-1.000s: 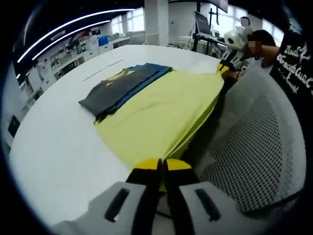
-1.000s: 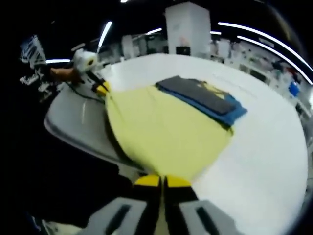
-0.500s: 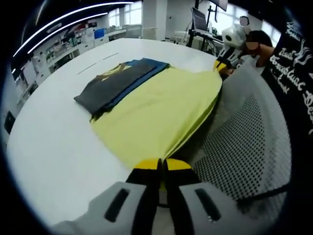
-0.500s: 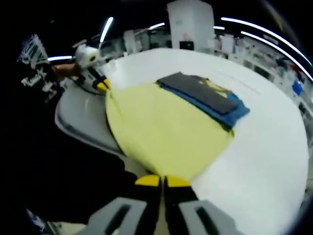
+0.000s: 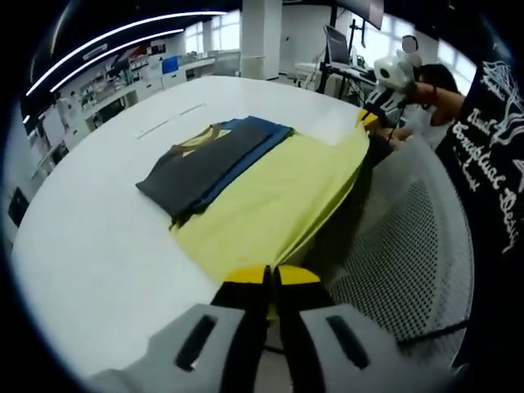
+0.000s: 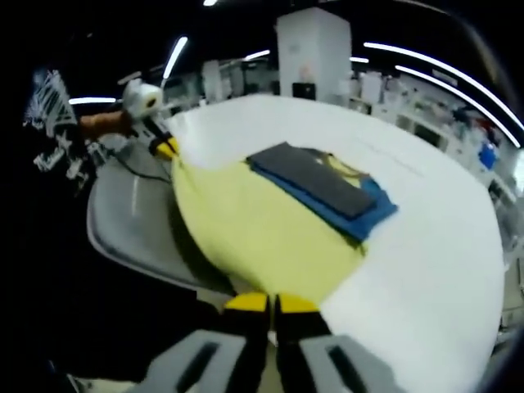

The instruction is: Fold the garment on the visible template until the final outline fits inside the template.

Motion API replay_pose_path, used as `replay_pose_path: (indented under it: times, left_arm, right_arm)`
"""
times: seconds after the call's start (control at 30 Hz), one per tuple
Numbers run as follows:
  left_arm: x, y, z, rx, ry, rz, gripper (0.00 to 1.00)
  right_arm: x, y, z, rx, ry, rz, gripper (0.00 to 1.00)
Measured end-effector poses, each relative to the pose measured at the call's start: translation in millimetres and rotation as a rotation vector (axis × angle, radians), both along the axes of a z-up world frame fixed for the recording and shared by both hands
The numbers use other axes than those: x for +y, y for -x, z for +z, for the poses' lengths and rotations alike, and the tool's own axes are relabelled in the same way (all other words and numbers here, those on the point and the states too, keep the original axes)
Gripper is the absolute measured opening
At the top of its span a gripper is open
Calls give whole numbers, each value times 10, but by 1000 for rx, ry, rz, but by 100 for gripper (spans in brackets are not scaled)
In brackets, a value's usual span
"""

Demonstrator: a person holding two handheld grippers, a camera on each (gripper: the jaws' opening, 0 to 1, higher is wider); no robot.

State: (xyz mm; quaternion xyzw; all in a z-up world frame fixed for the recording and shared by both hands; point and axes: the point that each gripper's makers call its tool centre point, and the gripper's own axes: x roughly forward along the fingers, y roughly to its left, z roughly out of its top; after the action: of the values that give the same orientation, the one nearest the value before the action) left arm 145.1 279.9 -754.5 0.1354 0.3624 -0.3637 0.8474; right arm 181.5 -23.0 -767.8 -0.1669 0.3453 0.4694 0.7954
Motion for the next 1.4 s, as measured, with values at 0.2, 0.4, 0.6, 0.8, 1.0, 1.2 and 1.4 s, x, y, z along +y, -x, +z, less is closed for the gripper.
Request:
replay_pose_path:
  times: [0.2,0.4,0.6,0.8,1.0,1.2,1.4]
  left_arm:
    - [6,-208,169,-35,14,-10,0]
    - [20,-432,272,-65,-6,-25,0]
    - [28,-661,372,-91,-3,-19,0]
    - [47,-902,492,-132,-16,-23,0]
    - [60,-1173,623,-186,-20,-23,0]
    - [53,-1402,687,-204,-17,-13,0]
    - [3,-1610,740,-231,-14,17,0]
  right_arm:
    - [-9,-170,123,-26,2,5,0]
    - [14,-403,254,-64,11,10,0]
    - [56,-637,352,-104,48,14,0]
    - [100,-791,456,-139,78,26,0]
    - [114,-978,537,-174,99,25,0]
    - [105,-1209,615,-205,96,5,0]
    - [111,-1450,645,-243,111,-13,0]
